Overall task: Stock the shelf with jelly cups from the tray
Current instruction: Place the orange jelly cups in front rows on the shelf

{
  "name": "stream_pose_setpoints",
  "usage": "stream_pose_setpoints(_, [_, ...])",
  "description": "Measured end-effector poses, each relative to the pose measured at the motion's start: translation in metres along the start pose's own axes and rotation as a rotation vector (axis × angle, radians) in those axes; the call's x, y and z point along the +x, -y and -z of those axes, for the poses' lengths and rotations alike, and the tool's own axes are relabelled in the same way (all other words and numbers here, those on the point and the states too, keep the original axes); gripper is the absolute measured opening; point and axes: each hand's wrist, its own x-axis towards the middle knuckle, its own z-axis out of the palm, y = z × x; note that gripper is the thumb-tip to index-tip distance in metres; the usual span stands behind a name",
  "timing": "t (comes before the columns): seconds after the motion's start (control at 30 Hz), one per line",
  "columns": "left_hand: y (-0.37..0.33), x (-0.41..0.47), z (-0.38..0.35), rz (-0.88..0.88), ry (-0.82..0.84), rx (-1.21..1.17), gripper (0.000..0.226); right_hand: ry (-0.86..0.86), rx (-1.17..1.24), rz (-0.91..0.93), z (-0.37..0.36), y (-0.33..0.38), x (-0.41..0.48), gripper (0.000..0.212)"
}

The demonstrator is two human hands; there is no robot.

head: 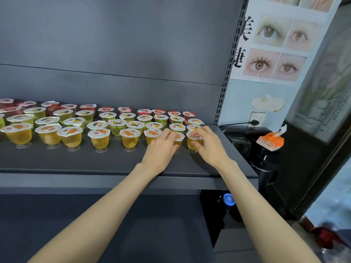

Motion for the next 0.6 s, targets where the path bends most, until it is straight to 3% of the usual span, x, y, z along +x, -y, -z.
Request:
stream_pose_setpoints(0.27, [-0.003,-0.006,0.026,-0.029,0.174,0.059,0.045,0.152,-0.137,-0.06,0.016,0.012,-0.006,0.038])
stream_pose_setpoints(0.4, [-0.002,-0.01,0.054,-0.025,0.189,0.108,0.04,0.192,-0.208,-0.076,0.031,0.035,-0.007,0.042])
stream_pose_setpoints(0.6, [0.025,-0.038,0.107,0.017,0.143,0.15,0.037,0.146,-0.125,0.033,0.032,0.091,-0.015,0.038])
